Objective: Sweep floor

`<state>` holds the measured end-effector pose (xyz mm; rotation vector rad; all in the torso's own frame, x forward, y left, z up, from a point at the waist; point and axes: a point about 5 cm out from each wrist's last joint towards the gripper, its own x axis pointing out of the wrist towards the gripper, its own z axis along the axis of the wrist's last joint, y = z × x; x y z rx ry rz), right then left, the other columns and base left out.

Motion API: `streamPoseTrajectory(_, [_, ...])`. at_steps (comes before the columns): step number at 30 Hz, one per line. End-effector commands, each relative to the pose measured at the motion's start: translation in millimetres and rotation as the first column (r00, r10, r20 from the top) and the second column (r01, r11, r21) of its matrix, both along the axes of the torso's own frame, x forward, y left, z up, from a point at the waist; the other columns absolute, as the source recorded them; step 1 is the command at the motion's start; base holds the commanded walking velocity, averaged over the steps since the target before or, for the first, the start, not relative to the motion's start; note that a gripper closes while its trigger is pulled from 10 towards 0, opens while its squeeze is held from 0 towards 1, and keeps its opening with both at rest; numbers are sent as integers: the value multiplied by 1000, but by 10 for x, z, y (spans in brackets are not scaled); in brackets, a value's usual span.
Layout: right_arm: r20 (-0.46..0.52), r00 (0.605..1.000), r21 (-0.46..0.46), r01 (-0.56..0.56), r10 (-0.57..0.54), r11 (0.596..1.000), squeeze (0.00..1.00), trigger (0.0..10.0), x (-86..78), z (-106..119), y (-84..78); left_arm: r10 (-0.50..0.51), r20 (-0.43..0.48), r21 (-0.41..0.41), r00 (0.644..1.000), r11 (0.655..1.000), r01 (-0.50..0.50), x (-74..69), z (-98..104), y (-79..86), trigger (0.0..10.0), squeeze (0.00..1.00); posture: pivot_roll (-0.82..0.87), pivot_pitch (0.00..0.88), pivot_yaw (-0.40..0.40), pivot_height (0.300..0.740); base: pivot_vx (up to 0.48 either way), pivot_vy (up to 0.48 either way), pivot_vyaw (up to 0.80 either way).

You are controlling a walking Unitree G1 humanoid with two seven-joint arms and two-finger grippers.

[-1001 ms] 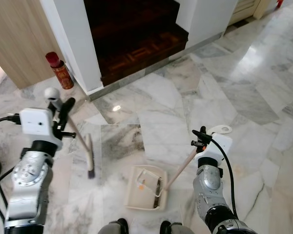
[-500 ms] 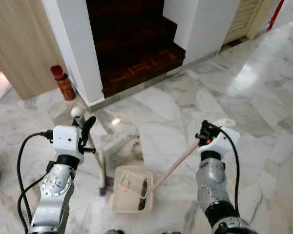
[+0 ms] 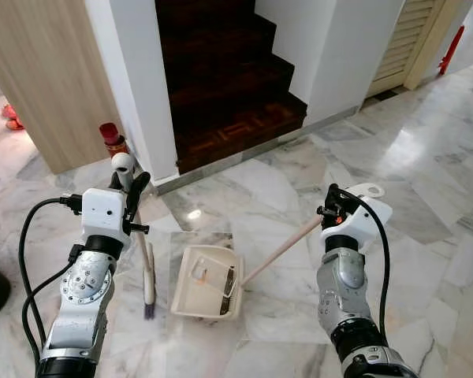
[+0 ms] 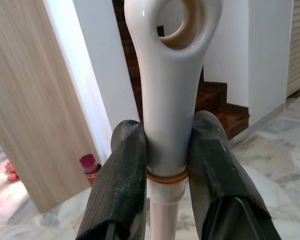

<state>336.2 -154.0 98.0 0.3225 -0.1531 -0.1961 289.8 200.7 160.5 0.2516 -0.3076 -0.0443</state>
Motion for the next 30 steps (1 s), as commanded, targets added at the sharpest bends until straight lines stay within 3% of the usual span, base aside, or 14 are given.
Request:
streamPoseTrajectory(1, [39,999,9,11,-12,1000,0,10000,8,86,-10,-34,40,30,999,999,33,-39,54,-50,10000,0,86,0,-27,740,0,0,0])
streamPoseTrajectory(4, [31,999,4,10,-10,1000,0,10000,-2,77,-8,-43,30,27,999,999,42,-41,21,-76,10000,0,86,0,-33,740,0,0,0])
streamPoseTrajectory(8, [57,998,-92,-31,37,995,0,10000,-26,117,33,-50,30,7,998,999,50,-18,-47,-179,10000,0,62,0,-39,740,0,0,219])
streamPoseTrajectory(12, [73,997,-88,-17,24,996,0,10000,-55,149,5,-64,39,-4,997,998,64,-32,-60,-264,10000,0,51,0,-40,740,0,0,747])
streamPoseTrajectory(30, [85,996,-91,-19,27,996,0,10000,-118,237,-14,-44,29,-45,999,998,46,-60,-102,-362,10000,0,43,17,-42,740,0,0,758])
